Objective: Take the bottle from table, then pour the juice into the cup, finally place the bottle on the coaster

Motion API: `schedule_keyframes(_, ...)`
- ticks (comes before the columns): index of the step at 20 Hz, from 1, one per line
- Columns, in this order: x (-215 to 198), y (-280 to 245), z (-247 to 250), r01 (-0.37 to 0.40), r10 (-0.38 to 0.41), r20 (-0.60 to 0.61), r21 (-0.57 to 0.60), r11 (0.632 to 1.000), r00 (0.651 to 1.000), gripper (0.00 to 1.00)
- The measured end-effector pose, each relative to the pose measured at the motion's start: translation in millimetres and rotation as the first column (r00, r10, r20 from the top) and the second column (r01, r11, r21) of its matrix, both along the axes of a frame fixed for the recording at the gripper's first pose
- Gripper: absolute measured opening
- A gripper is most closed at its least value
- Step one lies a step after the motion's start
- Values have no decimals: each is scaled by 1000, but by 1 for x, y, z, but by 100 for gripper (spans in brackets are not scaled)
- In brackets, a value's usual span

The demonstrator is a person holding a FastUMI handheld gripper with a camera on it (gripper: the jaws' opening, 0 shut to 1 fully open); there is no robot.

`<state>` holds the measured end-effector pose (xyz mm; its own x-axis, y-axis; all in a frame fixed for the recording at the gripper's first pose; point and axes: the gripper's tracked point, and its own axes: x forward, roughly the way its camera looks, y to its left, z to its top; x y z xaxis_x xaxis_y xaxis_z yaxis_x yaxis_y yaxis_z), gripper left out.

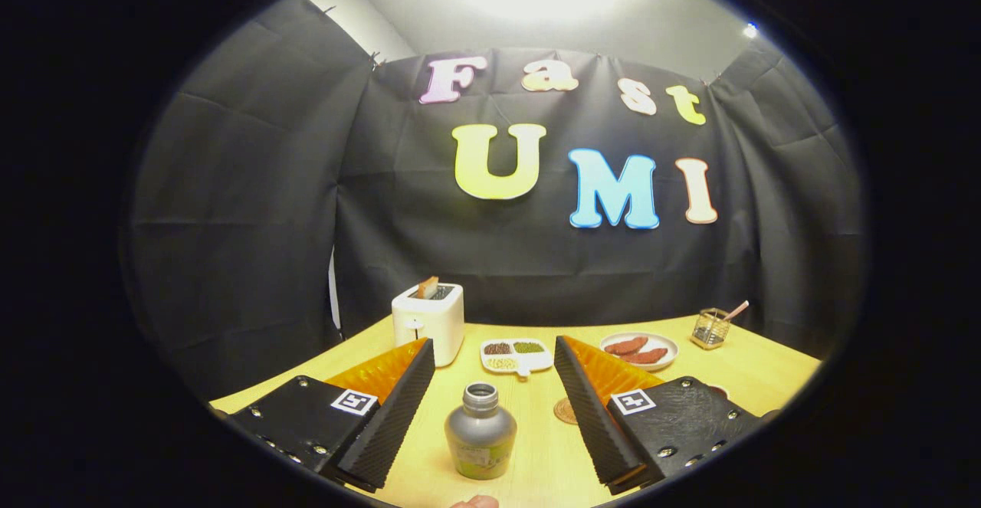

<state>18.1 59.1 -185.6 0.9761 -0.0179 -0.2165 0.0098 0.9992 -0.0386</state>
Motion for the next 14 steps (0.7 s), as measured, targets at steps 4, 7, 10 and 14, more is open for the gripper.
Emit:
schedule_keyframes(4,4,2,-24,16,-17,-48,-9,1000,999,96)
schedule_keyframes(7,6,1,-42,24,-27,-89,-37,999,996,96)
schedule_keyframes(10,6,6,-61,14,-19,-121,-39,999,993,95)
schedule_keyframes(14,1,9,-90,28,-28,-173,2,1000,985,96)
